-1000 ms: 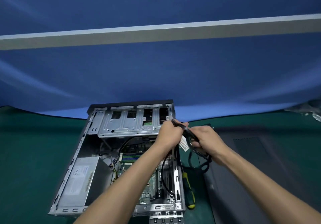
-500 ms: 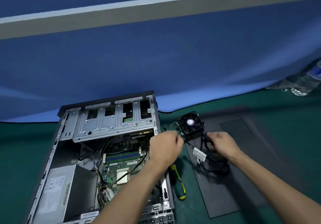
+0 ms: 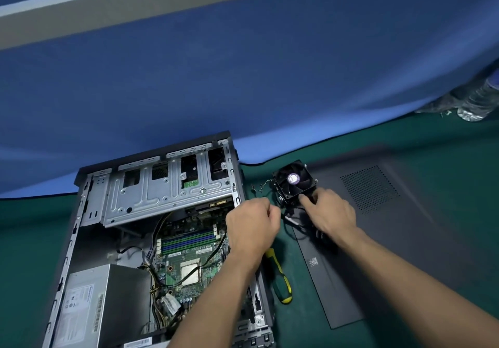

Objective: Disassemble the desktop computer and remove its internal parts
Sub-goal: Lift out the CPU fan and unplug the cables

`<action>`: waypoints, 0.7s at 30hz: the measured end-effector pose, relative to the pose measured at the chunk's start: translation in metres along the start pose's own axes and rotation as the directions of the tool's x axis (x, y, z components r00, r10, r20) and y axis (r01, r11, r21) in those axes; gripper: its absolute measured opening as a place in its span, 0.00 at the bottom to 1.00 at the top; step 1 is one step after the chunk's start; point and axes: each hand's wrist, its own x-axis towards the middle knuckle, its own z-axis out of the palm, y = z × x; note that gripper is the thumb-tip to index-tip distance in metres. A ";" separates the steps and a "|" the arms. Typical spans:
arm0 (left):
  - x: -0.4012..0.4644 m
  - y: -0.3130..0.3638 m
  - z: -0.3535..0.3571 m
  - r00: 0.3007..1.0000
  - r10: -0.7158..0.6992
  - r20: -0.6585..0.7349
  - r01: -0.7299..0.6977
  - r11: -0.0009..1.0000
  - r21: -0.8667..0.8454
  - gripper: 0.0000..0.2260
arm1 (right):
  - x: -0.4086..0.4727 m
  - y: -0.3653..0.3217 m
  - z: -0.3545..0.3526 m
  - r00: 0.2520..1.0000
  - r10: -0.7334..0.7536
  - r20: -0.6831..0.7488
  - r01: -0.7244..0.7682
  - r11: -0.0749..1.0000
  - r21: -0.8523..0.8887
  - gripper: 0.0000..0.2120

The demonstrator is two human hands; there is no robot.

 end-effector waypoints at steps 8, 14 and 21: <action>-0.008 -0.006 0.002 0.970 -0.182 -0.161 0.147 0.966 -0.211 0.20 | -0.028 -0.039 -0.021 0.972 -0.232 -0.033 0.234 0.967 0.101 0.06; -0.033 -0.036 -0.001 0.866 -0.480 -0.138 0.386 0.818 -0.426 0.16 | -0.044 -0.095 -0.004 0.955 -0.290 0.057 0.259 0.914 0.312 0.11; -0.042 -0.085 0.000 0.817 -0.548 0.177 0.576 0.766 -0.285 0.09 | -0.047 -0.122 0.019 0.974 -0.170 0.149 0.107 0.928 0.356 0.21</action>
